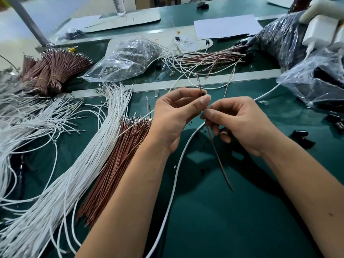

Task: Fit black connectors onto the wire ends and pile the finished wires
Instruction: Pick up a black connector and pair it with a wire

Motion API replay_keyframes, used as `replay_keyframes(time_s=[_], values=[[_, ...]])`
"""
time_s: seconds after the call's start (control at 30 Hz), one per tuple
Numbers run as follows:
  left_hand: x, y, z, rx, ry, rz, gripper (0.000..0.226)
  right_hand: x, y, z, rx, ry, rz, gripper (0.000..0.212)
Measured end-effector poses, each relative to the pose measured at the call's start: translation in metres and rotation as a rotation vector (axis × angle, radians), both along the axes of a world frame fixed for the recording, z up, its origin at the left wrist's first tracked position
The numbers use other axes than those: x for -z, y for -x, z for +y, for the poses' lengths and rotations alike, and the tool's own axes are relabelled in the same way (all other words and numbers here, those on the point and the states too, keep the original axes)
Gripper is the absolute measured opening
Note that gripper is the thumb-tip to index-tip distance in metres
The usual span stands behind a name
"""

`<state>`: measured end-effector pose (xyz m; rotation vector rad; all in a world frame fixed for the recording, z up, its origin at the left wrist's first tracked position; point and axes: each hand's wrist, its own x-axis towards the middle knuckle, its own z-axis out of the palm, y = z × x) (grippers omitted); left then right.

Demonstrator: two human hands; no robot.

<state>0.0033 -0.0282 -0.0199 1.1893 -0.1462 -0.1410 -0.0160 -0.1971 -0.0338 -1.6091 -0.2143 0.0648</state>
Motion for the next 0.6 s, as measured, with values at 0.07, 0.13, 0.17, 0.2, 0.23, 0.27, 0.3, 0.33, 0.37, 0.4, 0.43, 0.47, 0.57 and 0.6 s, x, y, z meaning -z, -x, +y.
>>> replay_keyframes(time_s=[0.07, 0.13, 0.17, 0.2, 0.23, 0.27, 0.3, 0.33, 0.37, 0.4, 0.43, 0.47, 0.57, 0.6], values=[[0.0007, -0.0005, 0.0008, 0.025, -0.005, -0.008, 0.023, 0.0008, -0.0002, -0.0009, -0.003, 0.022, 0.001, 0.014], [0.0018, -0.0011, 0.0017, 0.047, -0.002, -0.015, 0.025, 0.0005, -0.0001, -0.0015, -0.013, 0.034, 0.000, 0.015], [0.0020, -0.0014, 0.0019, 0.051, -0.004, -0.017, 0.026, 0.0002, -0.0003, -0.0021, -0.019, 0.036, 0.000, 0.016], [0.0021, -0.0016, 0.0022, 0.051, -0.008, -0.016, 0.028, -0.0001, -0.0004, -0.0029, -0.024, 0.035, 0.002, 0.016], [0.0022, -0.0020, 0.0024, 0.046, -0.013, -0.012, 0.028, -0.0005, -0.0004, -0.0038, -0.029, 0.034, 0.005, 0.015], [0.0024, -0.0023, 0.0027, 0.038, -0.015, -0.004, 0.028, -0.0009, -0.0003, -0.0044, -0.035, 0.036, 0.005, 0.015], [0.0023, -0.0027, 0.0028, 0.029, -0.016, 0.003, 0.027, -0.0011, -0.0003, -0.0049, -0.040, 0.038, 0.004, 0.016], [0.0023, -0.0028, 0.0030, 0.021, -0.017, 0.010, 0.027, -0.0013, -0.0003, -0.0052, -0.045, 0.041, 0.004, 0.016], [0.0022, -0.0028, 0.0029, 0.013, -0.020, 0.015, 0.027, -0.0014, -0.0004, -0.0052, -0.050, 0.042, 0.006, 0.017], [0.0022, -0.0029, 0.0029, 0.007, -0.022, 0.019, 0.028, -0.0015, -0.0006, -0.0054, -0.056, 0.044, 0.007, 0.018], [0.0022, -0.0029, 0.0028, 0.005, -0.021, 0.023, 0.027, -0.0015, -0.0008, -0.0055, -0.063, 0.048, 0.007, 0.019], [0.0021, -0.0027, 0.0028, 0.007, -0.019, 0.028, 0.025, -0.0014, -0.0008, -0.0056, -0.072, 0.052, 0.007, 0.021], [0.0018, -0.0013, 0.0032, 0.016, -0.048, 0.041, 0.021, -0.0018, -0.0004, -0.0059, -0.101, 0.078, 0.015, 0.024], [0.0016, -0.0008, 0.0034, 0.019, -0.071, 0.047, 0.021, -0.0021, -0.0004, -0.0060, -0.105, 0.100, 0.017, 0.024]])
